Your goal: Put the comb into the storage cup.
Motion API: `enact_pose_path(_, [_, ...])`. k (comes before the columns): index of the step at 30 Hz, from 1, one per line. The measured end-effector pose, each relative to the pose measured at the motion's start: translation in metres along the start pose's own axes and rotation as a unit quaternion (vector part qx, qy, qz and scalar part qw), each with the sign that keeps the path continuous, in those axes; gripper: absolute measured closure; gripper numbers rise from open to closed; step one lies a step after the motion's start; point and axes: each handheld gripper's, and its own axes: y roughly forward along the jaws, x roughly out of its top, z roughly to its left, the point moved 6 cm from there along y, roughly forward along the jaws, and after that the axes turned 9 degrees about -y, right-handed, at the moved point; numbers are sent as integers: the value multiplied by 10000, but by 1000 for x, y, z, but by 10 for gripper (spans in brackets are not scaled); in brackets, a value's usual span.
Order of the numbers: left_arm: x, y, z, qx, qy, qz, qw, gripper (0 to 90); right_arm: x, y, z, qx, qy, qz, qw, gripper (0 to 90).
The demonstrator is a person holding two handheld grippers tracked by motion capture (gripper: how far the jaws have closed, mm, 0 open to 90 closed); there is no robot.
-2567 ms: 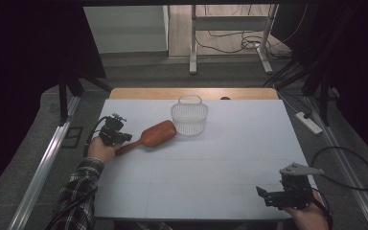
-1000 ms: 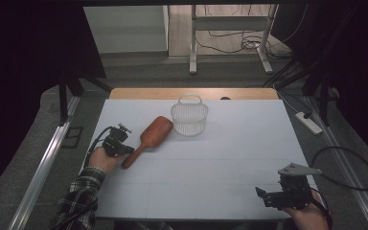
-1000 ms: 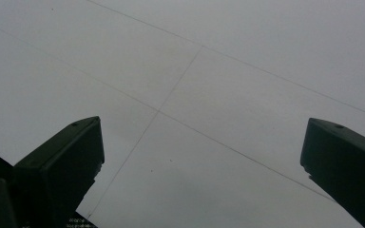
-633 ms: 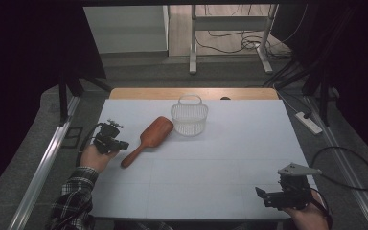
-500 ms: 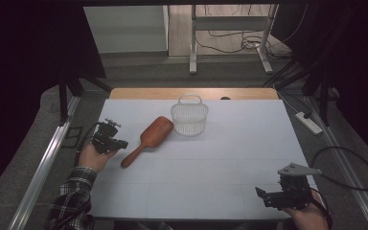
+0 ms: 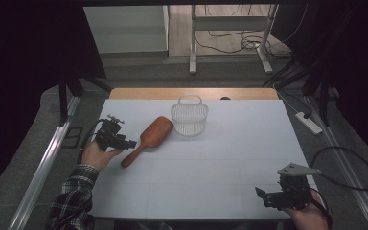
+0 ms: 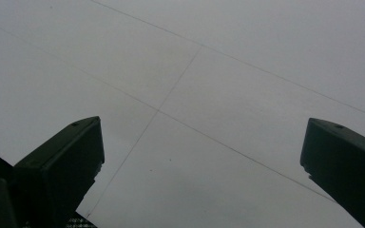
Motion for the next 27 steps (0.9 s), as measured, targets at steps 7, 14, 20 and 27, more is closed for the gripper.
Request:
enact_pose_path(7, [6, 5, -9, -184, 132, 78, 9997, 140, 0, 0, 0, 1, -3, 9, 10000, 9])
enact_pose_path(14, [14, 16, -19, -135, 309, 166, 9993, 38, 0, 0, 0, -2, -4, 17, 10000, 9])
enact_pose_path(20, [19, 21, -24, -112, 458, 105, 9988, 0, 0, 0, 0, 1, 0, 21, 10000, 9])
enact_pose_path(27, [20, 26, -24, -92, 537, 100, 9985, 0, -1, 1, 0, 18, -3, 28, 10000, 9])
